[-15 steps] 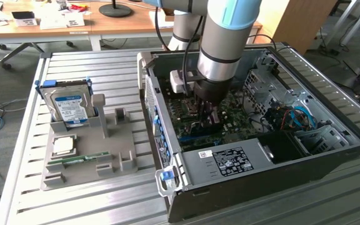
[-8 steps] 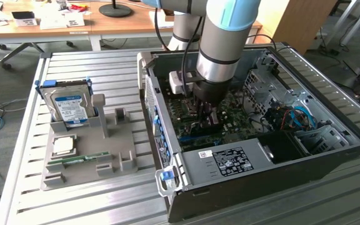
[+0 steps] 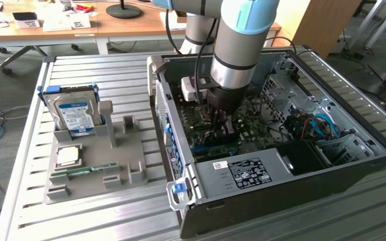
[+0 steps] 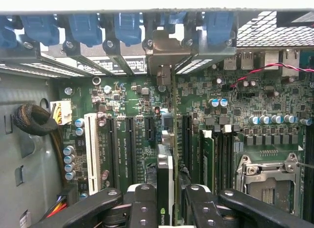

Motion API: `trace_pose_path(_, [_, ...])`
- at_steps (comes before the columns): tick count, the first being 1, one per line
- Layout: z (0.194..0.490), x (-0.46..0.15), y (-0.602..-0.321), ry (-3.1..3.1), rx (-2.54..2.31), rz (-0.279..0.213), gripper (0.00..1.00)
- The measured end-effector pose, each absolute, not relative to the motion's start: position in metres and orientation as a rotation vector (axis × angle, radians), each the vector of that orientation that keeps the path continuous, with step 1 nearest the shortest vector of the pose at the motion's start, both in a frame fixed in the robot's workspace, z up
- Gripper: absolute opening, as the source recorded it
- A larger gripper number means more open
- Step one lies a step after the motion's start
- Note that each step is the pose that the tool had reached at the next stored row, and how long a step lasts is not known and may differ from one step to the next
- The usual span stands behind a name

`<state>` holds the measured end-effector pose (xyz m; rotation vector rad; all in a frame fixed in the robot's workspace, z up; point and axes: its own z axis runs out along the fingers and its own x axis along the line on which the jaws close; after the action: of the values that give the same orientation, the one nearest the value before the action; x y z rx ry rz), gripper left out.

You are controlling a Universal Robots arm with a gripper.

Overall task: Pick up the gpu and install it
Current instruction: 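Insert the gpu into the slot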

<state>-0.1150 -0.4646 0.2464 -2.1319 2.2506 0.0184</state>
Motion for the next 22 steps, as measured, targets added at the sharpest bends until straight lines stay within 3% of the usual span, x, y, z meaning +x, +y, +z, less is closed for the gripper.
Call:
trace_pose_path(13, [0.2458, -0.1151, -0.4645, 2.250, -2.131, 0.020, 0.27])
trace_pose_path(15, [0.2458, -0.1151, -0.4645, 2.250, -2.131, 0.019, 0.28])
trace_pose_path(16, [0.2462, -0.1150, -0.4646, 2.250, -2.131, 0.019, 0.34])
trace_pose_path(22, [0.2496, -0.1150, -0.4646, 2.250, -2.132, 0.019, 0.34])
